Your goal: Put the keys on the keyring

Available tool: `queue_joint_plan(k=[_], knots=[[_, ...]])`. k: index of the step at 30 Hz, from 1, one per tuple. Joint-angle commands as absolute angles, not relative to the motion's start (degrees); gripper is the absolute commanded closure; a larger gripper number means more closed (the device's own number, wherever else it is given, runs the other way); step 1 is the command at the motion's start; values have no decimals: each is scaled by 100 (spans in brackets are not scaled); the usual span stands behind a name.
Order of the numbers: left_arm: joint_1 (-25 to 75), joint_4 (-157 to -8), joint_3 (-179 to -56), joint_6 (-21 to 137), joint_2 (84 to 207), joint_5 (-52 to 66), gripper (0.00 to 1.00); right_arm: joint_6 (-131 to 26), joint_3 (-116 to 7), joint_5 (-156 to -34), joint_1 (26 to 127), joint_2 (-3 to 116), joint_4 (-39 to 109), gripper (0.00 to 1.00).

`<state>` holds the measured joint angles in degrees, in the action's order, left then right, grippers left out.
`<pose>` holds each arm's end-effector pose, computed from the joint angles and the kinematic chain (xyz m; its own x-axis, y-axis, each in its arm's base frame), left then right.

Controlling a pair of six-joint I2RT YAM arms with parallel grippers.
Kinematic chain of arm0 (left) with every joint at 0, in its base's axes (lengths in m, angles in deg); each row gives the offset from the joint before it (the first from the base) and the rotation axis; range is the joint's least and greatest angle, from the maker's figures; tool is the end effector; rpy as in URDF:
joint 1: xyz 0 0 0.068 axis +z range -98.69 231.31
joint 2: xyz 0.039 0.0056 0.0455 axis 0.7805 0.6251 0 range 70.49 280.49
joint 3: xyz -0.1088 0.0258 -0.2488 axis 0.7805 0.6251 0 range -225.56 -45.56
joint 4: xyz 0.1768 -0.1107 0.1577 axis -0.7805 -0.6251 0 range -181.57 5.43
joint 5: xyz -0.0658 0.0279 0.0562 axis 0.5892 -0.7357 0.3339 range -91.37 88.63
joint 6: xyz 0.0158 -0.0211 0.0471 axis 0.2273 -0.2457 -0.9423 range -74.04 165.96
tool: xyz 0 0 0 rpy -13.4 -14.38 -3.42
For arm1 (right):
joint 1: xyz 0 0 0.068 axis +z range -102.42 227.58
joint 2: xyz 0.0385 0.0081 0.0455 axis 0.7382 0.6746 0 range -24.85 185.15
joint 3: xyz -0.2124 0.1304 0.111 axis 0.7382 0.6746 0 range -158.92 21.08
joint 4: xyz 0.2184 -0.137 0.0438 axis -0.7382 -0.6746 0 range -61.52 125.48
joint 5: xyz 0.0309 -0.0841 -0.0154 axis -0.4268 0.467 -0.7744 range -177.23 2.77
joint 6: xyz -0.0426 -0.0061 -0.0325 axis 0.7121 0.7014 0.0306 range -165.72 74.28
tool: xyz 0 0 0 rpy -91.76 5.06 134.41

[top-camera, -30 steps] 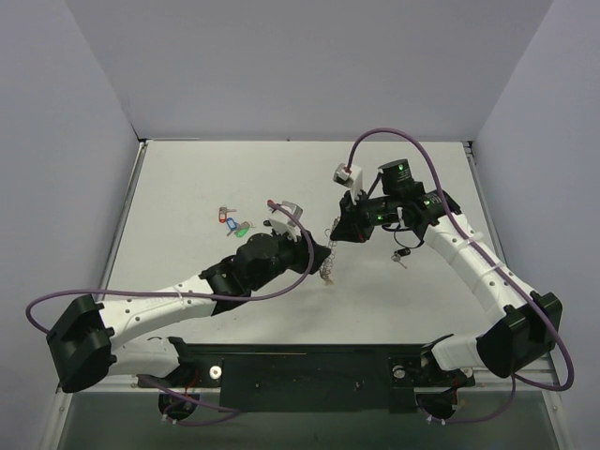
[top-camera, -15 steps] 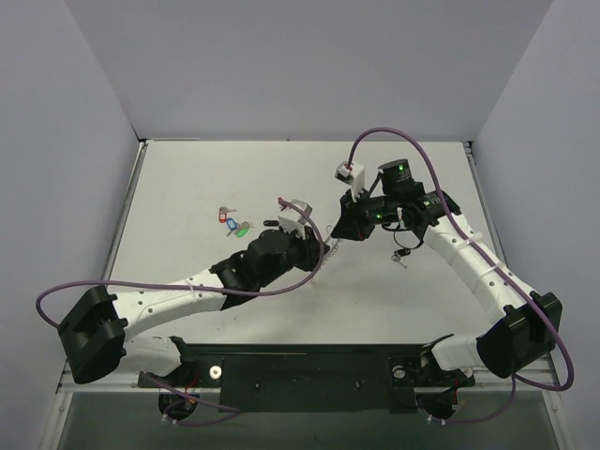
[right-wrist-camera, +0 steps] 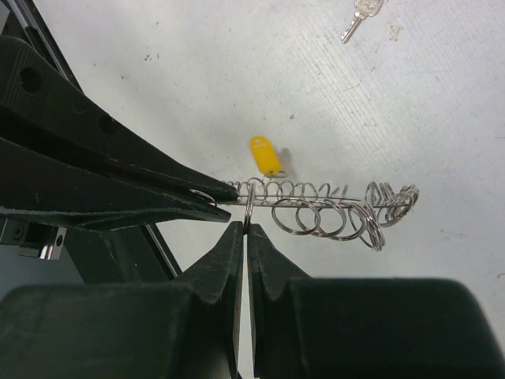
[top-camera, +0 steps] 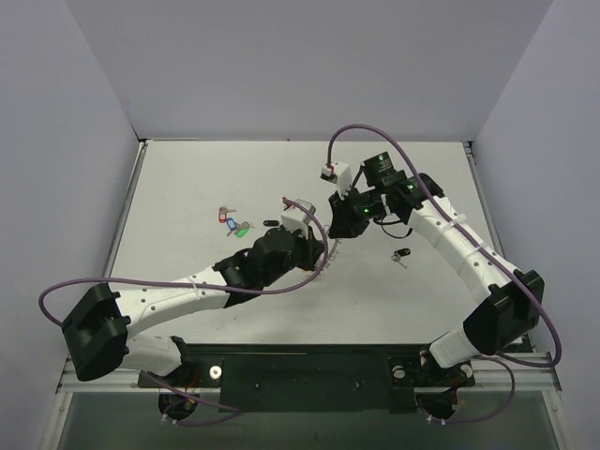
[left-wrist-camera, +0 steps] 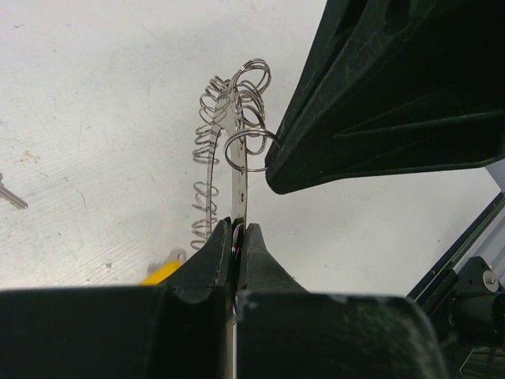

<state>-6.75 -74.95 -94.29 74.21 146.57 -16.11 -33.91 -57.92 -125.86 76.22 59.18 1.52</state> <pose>0.1691 -0.2540 0.2774 -0.4696 -0.1121 -0.8758 0.5336 0.7542 -0.3827 0.2711 0.1734 0.3504 -0.3766 -0.3880 -0.8412 -0.8964 0.3817 0.2253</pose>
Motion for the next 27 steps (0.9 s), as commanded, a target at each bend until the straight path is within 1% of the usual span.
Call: queue_joint_plan(k=[1,7,12,13,14,16,18,19,20,21,22,23,24,26,27], knots=[[-635,-7561,-9557,7251,14459,-1965,100,-2850,-6530,-12371,7790,6242,-1240,100],[-635,-7412,-9460,7040,14415,-1693,100,-2498,-6882,-12124,7904,6515,-1831,100],[-600,-7148,-9232,6978,14318,-1403,100,-1902,-7304,-11993,7904,6655,-2488,100],[-591,-7070,-9145,6987,14275,-1367,93,-1839,-7357,-11984,7913,6699,-2551,100],[-582,-7025,-9100,6995,14248,-1289,91,-1726,-7384,-12001,7913,6699,-2656,100],[-547,-6814,-8925,7004,14160,-1139,90,-1663,-7375,-12089,7913,6726,-2675,100],[-512,-6630,-8801,7030,14098,-1042,93,-1610,-7358,-12238,7922,6752,-2666,100],[-494,-6551,-8723,7031,14063,-1016,98,-1497,-7331,-12404,7922,6752,-2666,100],[-468,-6507,-8687,7022,14037,-946,100,-1426,-7296,-12510,7922,6743,-2666,100],[-459,-6393,-8591,7022,13993,-893,100,-1252,-7279,-12746,7913,6708,-2649,99],[-441,-6314,-8538,6996,13967,-797,100,-1154,-7252,-12853,7922,6682,-2649,96],[-433,-6174,-8442,6943,13914,-717,100,-936,-7235,-13054,7922,6621,-2649,91],[-424,-6137,-8406,6908,13905,-586,100,-794,-7165,-13134,7930,6585,-2640,90],[-406,-6049,-8301,6785,13817,-367,100,-127,-6990,-13319,7930,6288,-2631,82],[-397,-5997,-8231,6663,13782,-313,100,458,-6910,-13424,7939,6208,-2622,74]])
